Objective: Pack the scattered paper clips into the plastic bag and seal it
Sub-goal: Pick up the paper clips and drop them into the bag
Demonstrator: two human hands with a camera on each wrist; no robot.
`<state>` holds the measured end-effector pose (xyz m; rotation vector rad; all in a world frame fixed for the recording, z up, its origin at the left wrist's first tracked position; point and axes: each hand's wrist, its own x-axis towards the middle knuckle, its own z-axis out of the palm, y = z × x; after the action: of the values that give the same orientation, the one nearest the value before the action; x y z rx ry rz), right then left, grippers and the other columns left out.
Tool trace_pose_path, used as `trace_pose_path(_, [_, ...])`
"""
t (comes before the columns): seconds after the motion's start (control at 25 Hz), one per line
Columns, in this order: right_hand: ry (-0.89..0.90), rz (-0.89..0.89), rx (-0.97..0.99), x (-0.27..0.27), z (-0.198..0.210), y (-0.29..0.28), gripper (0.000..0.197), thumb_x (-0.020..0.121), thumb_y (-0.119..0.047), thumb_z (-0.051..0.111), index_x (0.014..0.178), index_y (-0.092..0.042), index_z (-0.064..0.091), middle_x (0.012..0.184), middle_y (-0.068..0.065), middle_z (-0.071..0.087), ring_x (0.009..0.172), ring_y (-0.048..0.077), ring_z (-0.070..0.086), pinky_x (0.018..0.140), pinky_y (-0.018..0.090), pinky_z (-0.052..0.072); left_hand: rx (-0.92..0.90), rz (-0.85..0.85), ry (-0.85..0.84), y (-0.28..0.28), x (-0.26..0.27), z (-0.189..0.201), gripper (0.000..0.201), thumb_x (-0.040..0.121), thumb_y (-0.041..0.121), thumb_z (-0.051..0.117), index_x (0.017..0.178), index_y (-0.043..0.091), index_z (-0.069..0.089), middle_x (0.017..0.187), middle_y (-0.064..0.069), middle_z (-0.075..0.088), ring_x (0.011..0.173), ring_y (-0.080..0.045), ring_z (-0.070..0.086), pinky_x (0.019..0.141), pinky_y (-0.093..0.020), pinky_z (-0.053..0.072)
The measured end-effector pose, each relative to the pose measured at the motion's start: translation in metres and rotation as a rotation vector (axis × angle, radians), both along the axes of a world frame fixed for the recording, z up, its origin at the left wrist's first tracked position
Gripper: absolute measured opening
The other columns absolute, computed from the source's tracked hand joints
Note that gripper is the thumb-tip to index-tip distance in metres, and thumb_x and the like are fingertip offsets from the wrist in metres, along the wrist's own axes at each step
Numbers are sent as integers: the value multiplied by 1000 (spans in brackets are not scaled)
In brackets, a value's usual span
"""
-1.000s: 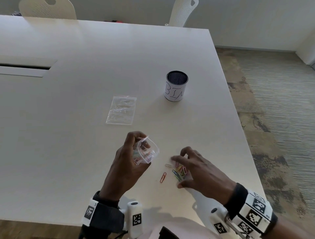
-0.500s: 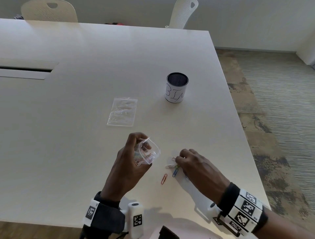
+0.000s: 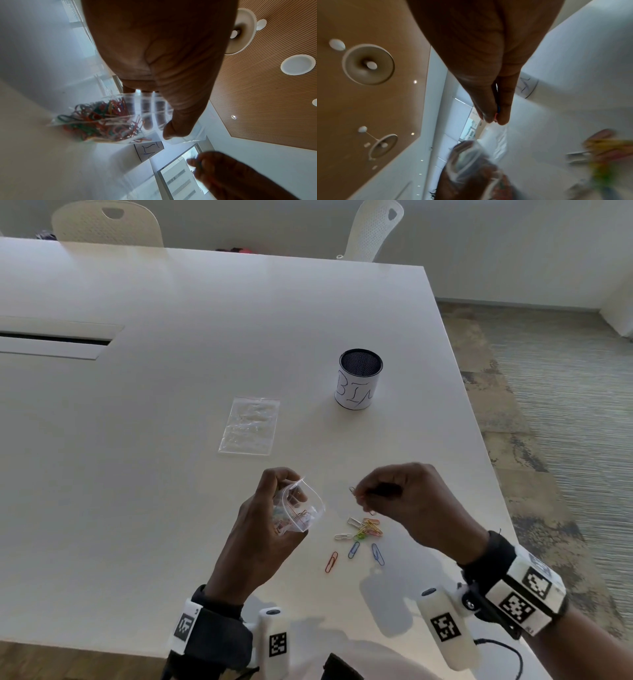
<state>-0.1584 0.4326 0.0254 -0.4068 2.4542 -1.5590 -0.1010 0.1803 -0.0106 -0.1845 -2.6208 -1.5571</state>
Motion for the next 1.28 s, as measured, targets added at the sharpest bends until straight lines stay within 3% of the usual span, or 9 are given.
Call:
trace_pose_path(0.12, [18,78,-165,4,21,-30,8,86,4,80,89,-3,79,75,5,78,69,17,73,78,39,64,-1,19,-1,2,1,2,59,81,9,84,124,29,50,104,18,70,97,-3,69,74,-12,56])
trace_pose_path(0.28, [102,173,-1,10,27,-63,13,88,-3,80,98,-11,83,89,-4,82,81,3,77,80,21,62,-9,30,-15,2,2,5,62,81,6,82,124,32,47,107,18,70,89,-4,71,68,-10,52])
trace_pose_path(0.48, [189,253,151,9,30,-74,18,94,-9,76,109,-16,82,103,0,83,89,3,78,79,13,59,-32,44,-10,-1,4,6,66,82,6,83,121,40,42,104,20,70,85,-6,70,64,-9,50])
trace_pose_path(0.72, [262,81,80,-3,38,-48,12,89,-3,79,93,-13,82,78,-3,79,71,10,75,74,31,63,0,48,8,-2,5,6,58,82,9,84,123,30,49,106,18,70,99,-5,69,73,-9,53])
trace_pose_path(0.84, [211,55,291,-11,26,-10,7,89,-17,82,94,-16,78,81,-5,76,72,11,72,76,40,61,14,34,22,-2,6,6,54,84,9,83,123,27,50,106,15,69,100,-11,68,74,-11,53])
trace_pose_path(0.96, [59,190,653,-2,10,22,51,81,-49,83,122,-22,70,112,-7,70,89,6,68,82,33,61,15,23,15,-1,6,4,54,84,10,83,124,25,50,104,14,69,99,-11,68,73,-10,53])
trace_pose_path(1.04, [-29,271,755,9,0,30,83,72,-58,85,142,-24,55,130,-10,58,100,6,63,88,25,58,10,18,8,0,5,3,54,84,9,83,124,25,50,105,15,68,100,-9,68,74,-12,54])
trace_pose_path(1.16, [-54,318,715,22,-17,28,99,70,-41,92,153,-21,42,135,-10,47,100,5,57,90,17,49,8,20,3,1,4,2,56,84,7,84,125,25,51,105,16,69,101,-9,68,74,-11,54])
trace_pose_path(1.28, [4,282,656,23,-29,20,71,77,-23,90,140,-18,58,125,-7,53,93,9,61,84,18,51,5,21,-4,1,4,2,59,82,5,84,126,26,51,104,16,71,102,-7,69,76,-7,51])
